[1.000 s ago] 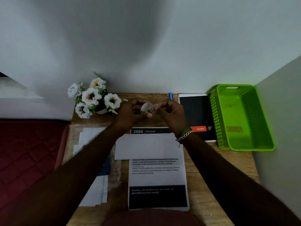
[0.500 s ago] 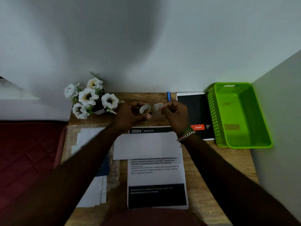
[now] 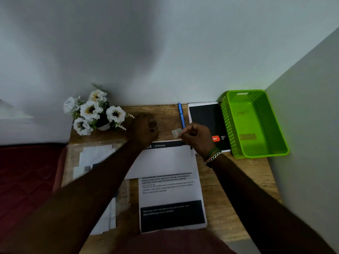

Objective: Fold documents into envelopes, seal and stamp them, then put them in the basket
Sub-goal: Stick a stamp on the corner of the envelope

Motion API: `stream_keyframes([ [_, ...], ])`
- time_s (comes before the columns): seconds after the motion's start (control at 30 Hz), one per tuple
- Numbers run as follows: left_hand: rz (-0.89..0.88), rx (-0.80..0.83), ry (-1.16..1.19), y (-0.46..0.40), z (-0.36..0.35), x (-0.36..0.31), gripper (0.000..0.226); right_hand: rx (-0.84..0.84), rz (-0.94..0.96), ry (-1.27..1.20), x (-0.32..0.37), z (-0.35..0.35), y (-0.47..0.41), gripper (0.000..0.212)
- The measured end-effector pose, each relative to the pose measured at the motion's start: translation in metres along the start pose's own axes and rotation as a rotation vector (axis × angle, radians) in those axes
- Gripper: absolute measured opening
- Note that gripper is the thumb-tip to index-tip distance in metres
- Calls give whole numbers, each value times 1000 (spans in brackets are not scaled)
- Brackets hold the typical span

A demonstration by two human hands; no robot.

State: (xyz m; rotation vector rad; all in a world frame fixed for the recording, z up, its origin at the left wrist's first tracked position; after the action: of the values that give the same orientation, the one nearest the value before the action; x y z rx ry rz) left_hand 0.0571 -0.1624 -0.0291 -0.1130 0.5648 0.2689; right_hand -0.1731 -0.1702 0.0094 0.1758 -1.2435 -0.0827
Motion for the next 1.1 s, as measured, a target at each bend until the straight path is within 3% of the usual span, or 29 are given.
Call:
stream_keyframes([
  [0.1,-50,-52,-72,16,6,-13,62,4,47,78,-6,12,6,11],
  [0.2,-213,-77,-58,57,3,-30,67,-5,19,143,-21,28,16,11],
  [0.33,-232,158,-90,120,-10,-30,75,-22,-58,167,-38,47,40,8],
  [0.43,-277,199,-112,154,-16,-13,69,-24,-89,161,-47,55,58,14],
  [0.63,-333,112,-123,198,-21,5,52,-6,-63,229,-63,58,85,20],
  [0.77,-298,48,-116,209,-17,-2,43,66,-24,308,-70,56,95,13],
  [1.1,-264,119,76,172,-34,-37,39,93,142,478,-59,34,84,9],
])
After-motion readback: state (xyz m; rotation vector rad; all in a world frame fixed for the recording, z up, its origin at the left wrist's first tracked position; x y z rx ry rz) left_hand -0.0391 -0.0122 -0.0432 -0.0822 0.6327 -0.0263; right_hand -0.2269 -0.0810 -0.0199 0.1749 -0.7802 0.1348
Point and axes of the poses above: each hand's wrist, its own y-axis away from the middle knuckle, its own z-axis out of the back of the hand, x = y × z, the point moved 1 cm from there along -y, towards the middle knuckle, and after that the axes turned 11 degrees about -x, right-handed, at the moved point
